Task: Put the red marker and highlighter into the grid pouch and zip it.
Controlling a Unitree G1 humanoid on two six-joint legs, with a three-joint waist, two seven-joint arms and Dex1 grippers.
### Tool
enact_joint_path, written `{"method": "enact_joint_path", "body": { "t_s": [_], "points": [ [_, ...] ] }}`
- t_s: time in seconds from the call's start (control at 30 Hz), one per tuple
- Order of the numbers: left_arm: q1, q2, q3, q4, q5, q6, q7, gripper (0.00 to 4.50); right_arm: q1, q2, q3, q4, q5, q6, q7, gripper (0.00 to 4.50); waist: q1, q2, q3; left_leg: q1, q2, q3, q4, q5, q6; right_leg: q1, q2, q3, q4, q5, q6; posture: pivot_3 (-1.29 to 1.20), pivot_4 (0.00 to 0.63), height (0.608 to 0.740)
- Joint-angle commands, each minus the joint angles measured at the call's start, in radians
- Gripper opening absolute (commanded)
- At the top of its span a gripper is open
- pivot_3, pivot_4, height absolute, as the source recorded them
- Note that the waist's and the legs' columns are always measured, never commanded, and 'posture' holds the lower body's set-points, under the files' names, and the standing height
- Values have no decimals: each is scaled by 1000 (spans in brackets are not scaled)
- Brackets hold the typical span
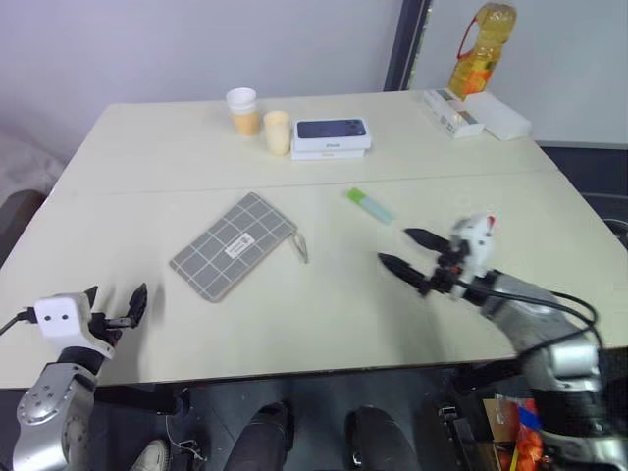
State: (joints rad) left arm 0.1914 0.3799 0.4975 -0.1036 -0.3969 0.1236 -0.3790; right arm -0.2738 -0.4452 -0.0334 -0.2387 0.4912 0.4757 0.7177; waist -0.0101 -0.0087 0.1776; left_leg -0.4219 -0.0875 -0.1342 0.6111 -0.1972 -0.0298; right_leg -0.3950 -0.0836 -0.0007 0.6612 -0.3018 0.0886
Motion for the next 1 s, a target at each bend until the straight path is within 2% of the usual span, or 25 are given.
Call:
{"method": "enact_joint_path", "body": {
  "t_s": [0.03,0.23,0.43,0.57,0.77,1.0],
  "points": [
    [6,16,3,-32,13,-34,-12,4500,-87,41,124,-12,-83,11,-44,3242,3,0,0,0,0,0,0,0,0,0,0,0,0,0,0,0,150,740],
    [19,45,-4,-34,30,-51,-42,4500,-290,211,257,228,-224,-7,-155,41,-3,-1,0,-1,-1,0,0,0,0,-2,0,0,0,0,0,0,150,740],
    [54,87,-26,-39,69,-79,-92,4500,-490,396,281,551,-316,-28,-252,41,-8,0,0,0,0,0,-3,1,-1,-6,2,0,2,3,2,0,150,740],
    [75,113,-31,-50,92,-100,-118,4500,-590,486,241,747,-338,-26,-323,41,-8,0,0,0,0,0,-4,1,-2,-10,2,0,3,3,2,0,150,740],
    [100,163,-48,-58,136,-127,-163,4500,-674,537,183,978,-350,22,-397,41,-8,0,0,0,0,0,-5,1,-2,-10,2,1,4,4,1,0,150,740],
    [81,260,-141,-17,263,-255,-237,4500,-686,557,120,1003,-335,40,-397,41,-8,1,-1,2,0,-1,-7,2,-3,-10,2,1,4,4,-1,0,150,740]
  ]
}}
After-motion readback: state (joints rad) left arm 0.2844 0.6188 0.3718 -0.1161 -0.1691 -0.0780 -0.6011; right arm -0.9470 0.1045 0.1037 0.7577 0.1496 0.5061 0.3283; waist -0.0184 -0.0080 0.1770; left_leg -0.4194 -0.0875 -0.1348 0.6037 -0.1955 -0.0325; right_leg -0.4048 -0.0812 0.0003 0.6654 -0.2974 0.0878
